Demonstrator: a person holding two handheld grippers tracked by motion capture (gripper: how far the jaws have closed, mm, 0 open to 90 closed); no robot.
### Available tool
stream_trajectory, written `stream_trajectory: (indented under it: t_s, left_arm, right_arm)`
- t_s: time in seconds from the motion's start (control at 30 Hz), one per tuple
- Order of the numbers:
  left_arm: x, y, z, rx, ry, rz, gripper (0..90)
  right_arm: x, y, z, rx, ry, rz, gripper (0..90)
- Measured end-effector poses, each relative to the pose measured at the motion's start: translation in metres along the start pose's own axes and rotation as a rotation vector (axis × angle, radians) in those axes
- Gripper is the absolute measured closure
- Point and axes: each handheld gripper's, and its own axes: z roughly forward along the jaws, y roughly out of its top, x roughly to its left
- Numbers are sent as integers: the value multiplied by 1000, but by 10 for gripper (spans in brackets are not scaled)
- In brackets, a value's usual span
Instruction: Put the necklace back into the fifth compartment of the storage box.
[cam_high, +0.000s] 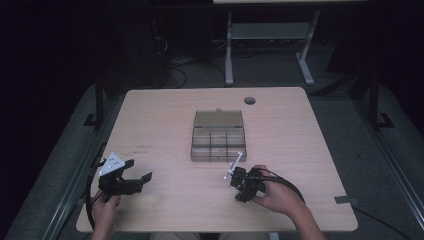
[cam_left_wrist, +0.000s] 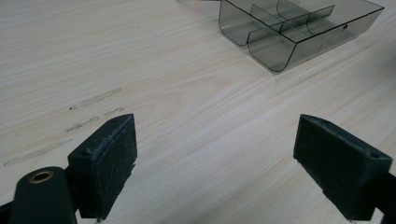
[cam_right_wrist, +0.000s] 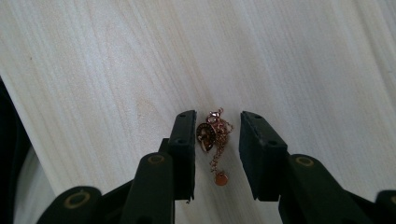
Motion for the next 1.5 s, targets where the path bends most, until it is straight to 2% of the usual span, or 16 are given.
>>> stream_trajectory:
  t_s: [0.1,0.37,0.43,0.53,1.07,1.27,1.5]
  left_arm:
    - [1,0,1,0,-4,-9,131]
    - [2,0,-2,-3,2,-14,131]
    - [1,0,-2,-5,2,-11,131]
    - [0,0,-2,-8,-1,-11,131]
    - [0,-1,-3,-8,2,-13,131]
    - [-1,-1,-3,-1,0,-1,131]
    - [-1,-1,-3,-7,2,-11,131]
  right_arm:
    - [2,1,0,3,-4,-6,662]
    - [3,5,2,27,-16,-11,761]
    - [3,6,2,31,-19,-24,792]
    - [2,6,2,40,-24,-11,823]
    - [1,3,-5,21,0,7,843]
    - [-1,1,-13,-3,6,28,844]
    - [-7,5,-29,-23,2,30,843]
